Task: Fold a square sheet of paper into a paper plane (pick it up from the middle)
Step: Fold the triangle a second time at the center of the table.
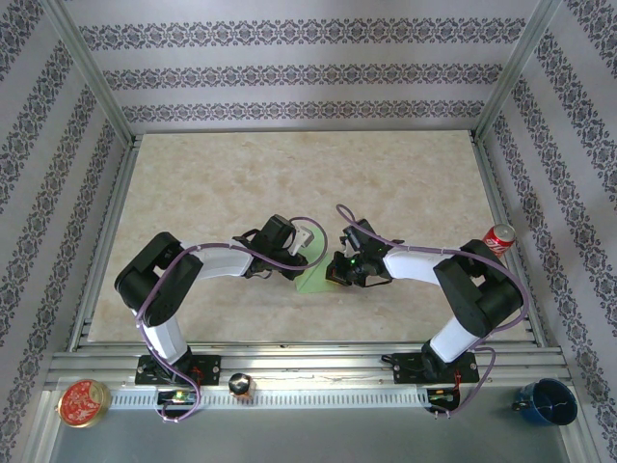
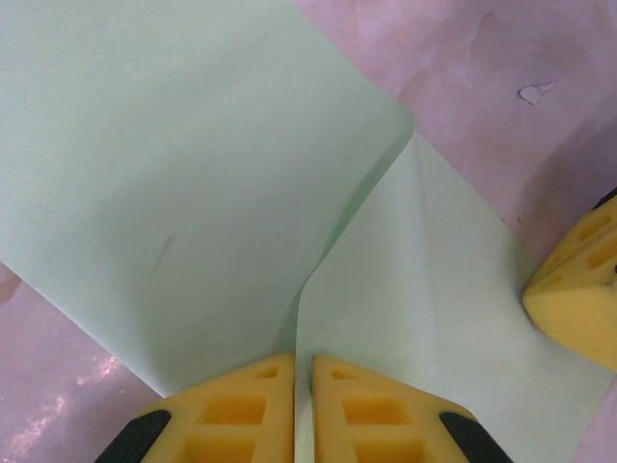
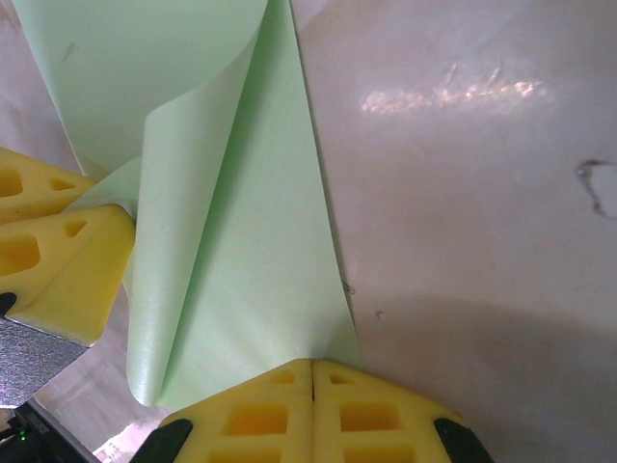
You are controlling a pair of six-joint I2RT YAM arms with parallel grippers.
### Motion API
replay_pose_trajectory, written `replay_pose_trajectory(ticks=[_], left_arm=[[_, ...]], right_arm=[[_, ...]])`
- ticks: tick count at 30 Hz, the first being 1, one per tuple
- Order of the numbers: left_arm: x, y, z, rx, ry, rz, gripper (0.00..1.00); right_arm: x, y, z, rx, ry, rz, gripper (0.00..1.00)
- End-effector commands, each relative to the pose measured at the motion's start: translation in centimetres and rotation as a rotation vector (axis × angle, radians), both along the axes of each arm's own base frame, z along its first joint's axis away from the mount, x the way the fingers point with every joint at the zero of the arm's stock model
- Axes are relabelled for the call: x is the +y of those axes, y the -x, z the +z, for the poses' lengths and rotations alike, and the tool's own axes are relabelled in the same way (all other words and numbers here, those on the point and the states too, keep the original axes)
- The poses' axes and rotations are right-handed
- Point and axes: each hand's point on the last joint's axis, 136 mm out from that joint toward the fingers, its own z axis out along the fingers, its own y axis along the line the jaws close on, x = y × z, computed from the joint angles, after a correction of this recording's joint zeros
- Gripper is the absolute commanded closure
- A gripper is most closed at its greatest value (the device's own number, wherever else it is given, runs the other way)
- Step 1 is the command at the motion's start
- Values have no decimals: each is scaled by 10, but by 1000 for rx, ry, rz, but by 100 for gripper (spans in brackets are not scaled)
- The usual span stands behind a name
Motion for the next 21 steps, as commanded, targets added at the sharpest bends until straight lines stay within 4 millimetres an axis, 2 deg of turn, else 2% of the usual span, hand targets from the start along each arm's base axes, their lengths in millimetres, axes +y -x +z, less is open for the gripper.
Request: replay_pose_trajectory(ticks=[1,15,18,21], left_arm=[[0,-6,0,-15,-6,-10,87],[-2,-7,8,-27,4,-23,87],[-2,-5,5,-12,2,-30,89],[-2,-3,0,11,-3,-24,89]], right_arm=[[-7,9,-15,53,51,-5,100],[-9,8,-14,46,61,-12,100],[-3,5,-5,21,28,-4,100],[7,-1,13,-30,-23,17,98]])
